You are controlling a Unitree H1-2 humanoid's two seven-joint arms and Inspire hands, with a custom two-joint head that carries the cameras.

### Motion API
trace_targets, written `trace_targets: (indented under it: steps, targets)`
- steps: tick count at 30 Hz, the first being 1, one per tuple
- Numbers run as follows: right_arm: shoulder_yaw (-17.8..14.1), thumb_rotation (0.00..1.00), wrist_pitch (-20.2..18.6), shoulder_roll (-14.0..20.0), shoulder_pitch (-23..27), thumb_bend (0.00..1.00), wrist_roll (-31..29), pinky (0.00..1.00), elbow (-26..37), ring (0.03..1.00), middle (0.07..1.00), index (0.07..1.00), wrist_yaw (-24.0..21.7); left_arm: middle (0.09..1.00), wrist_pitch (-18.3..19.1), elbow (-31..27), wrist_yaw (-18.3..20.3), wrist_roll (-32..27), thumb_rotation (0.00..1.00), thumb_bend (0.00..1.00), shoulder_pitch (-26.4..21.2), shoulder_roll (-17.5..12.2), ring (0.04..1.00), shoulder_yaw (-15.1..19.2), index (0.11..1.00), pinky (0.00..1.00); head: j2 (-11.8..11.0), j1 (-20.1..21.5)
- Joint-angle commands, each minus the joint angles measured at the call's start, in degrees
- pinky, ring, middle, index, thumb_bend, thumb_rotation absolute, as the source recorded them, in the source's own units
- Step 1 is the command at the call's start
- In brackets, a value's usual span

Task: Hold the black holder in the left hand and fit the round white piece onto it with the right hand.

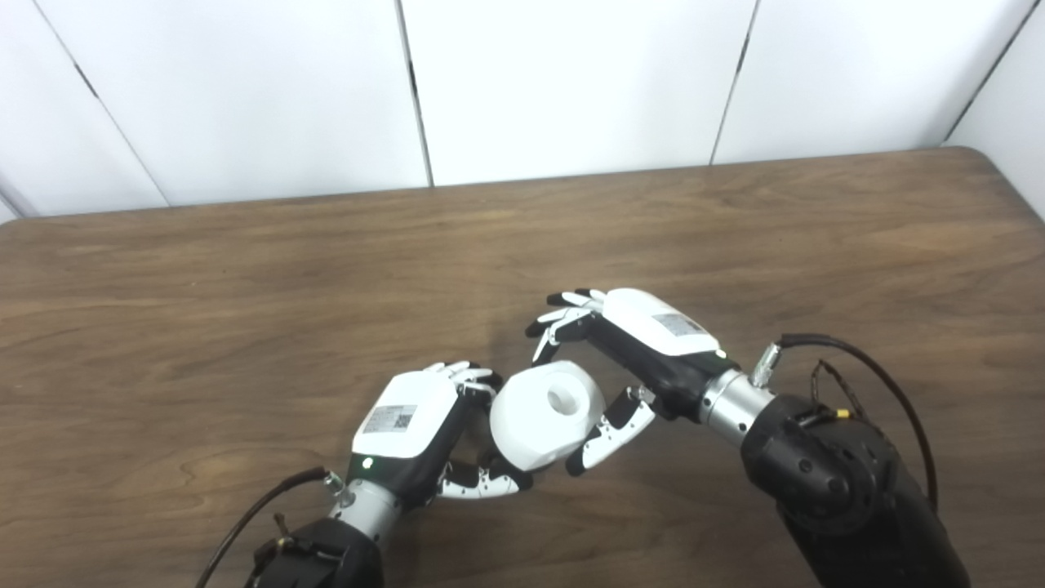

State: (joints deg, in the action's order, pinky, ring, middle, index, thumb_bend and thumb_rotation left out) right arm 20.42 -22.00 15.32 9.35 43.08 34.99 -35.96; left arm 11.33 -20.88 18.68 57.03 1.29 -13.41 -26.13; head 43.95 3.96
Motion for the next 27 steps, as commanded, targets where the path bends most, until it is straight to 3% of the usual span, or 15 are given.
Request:
trace_targets:
  steps: [1, 27]
  targets:
    - [0.49, 0.14, 1.79, -0.34, 1.41, 0.53, 0.77, 1.00, -0.01, 0.950, 0.822, 0.480, 0.78, 0.826, 1.37, 3.08, 5.01, 1.07, 0.07, 0.51, 1.31, -0.05, 0.882, -1.93, 0.492, 0.90, 0.15, 0.08]
    - [-0.43, 0.14, -0.13, 1.20, 5.15, 0.53, 0.75, 1.00, 1.63, 0.954, 0.825, 0.479, -4.76, 0.829, 2.71, 3.29, 5.42, 1.47, 0.07, 0.51, 0.35, 0.27, 0.882, -3.04, 0.493, 0.90, 0.84, 0.35]
